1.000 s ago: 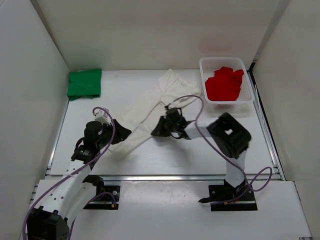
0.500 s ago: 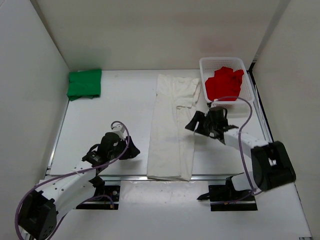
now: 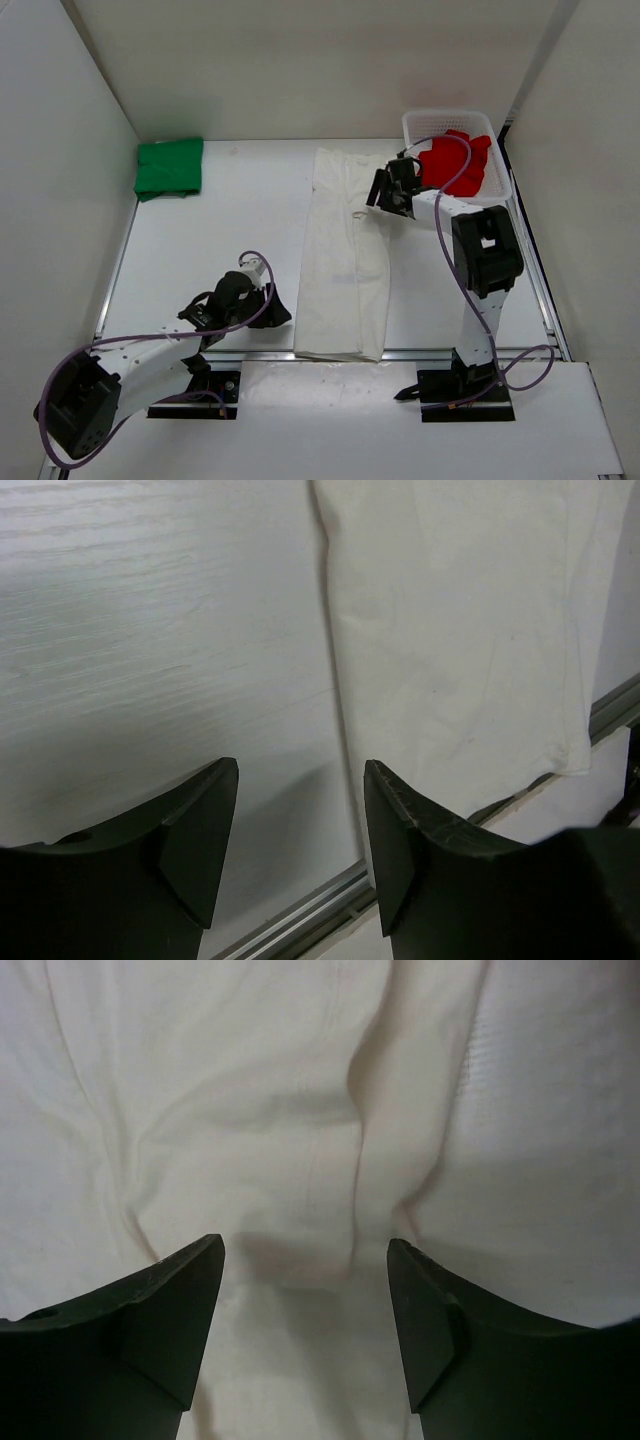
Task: Fold and stack the t-shirts
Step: Rotate the tshirt 100 degrees
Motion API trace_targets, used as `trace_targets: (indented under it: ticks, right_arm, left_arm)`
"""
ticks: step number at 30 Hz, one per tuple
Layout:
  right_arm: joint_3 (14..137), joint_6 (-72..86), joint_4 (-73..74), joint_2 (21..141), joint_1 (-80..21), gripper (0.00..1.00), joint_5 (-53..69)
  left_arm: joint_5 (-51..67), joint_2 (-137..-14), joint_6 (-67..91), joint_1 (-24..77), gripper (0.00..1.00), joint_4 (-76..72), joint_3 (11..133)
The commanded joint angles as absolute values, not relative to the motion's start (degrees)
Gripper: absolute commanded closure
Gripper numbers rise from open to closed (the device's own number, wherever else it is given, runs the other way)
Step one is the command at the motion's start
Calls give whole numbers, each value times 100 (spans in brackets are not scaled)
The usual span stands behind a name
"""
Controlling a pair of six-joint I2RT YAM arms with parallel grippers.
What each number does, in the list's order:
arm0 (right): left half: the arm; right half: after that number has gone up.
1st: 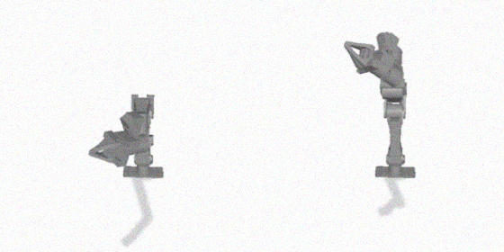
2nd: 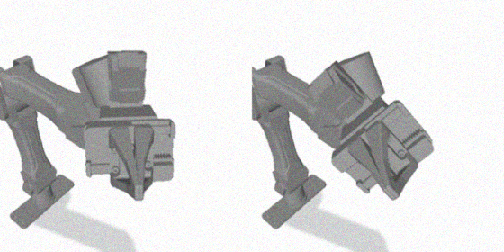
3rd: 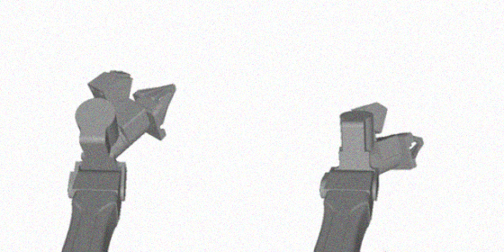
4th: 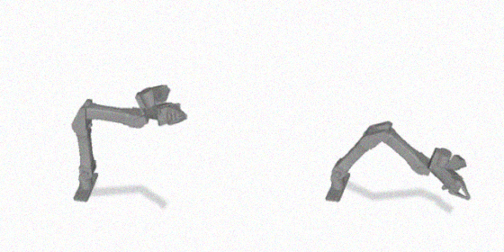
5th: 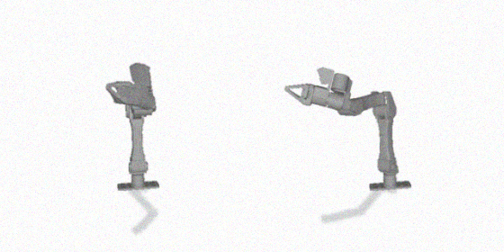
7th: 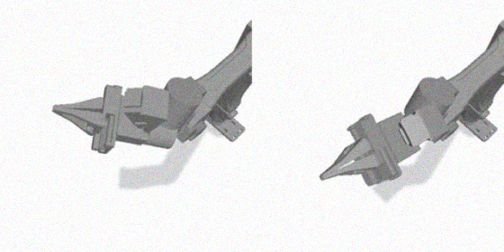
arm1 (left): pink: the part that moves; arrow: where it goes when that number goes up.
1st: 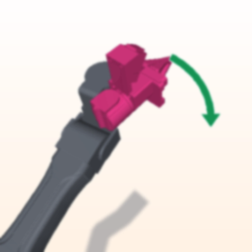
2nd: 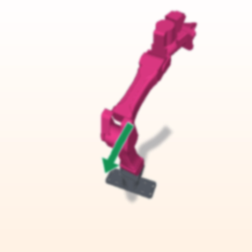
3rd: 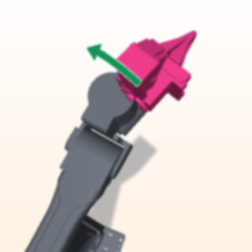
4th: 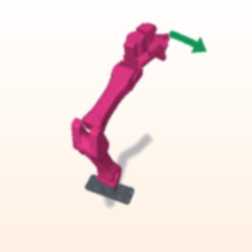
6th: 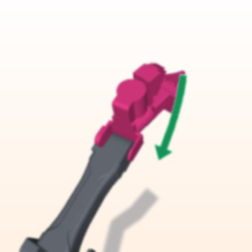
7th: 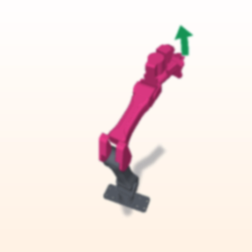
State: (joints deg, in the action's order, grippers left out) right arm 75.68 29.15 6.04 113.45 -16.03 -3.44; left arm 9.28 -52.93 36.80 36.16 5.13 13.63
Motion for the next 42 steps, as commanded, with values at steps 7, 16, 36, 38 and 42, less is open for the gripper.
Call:
trace_targets:
  ticks: [7, 16, 36, 38, 42]
  right_arm:
    - [8788, 2751, 1467, 12347, -1783, 76, -379]
    - [13767, 2285, 3652, 14901, -2233, 85, 185]
    - [14498, 1267, 6198, 12755, -2083, 47, -229]
    - [13583, 1100, 5786, 11800, -2240, 47, -386]
    - [10170, 1160, 4266, 9961, -2452, 50, -369]
  left_arm:
    - [1239, -6029, 3674, 3920, 38, -298, 1521]
    - [1151, -5959, 3490, 3279, 40, -149, 1784]
    - [827, -5880, 4236, 4306, 28, -308, 1441]
    - [738, -5940, 4350, 4464, 27, -465, 1406]
    - [739, -6292, 4605, 4693, 27, -1018, 1371]
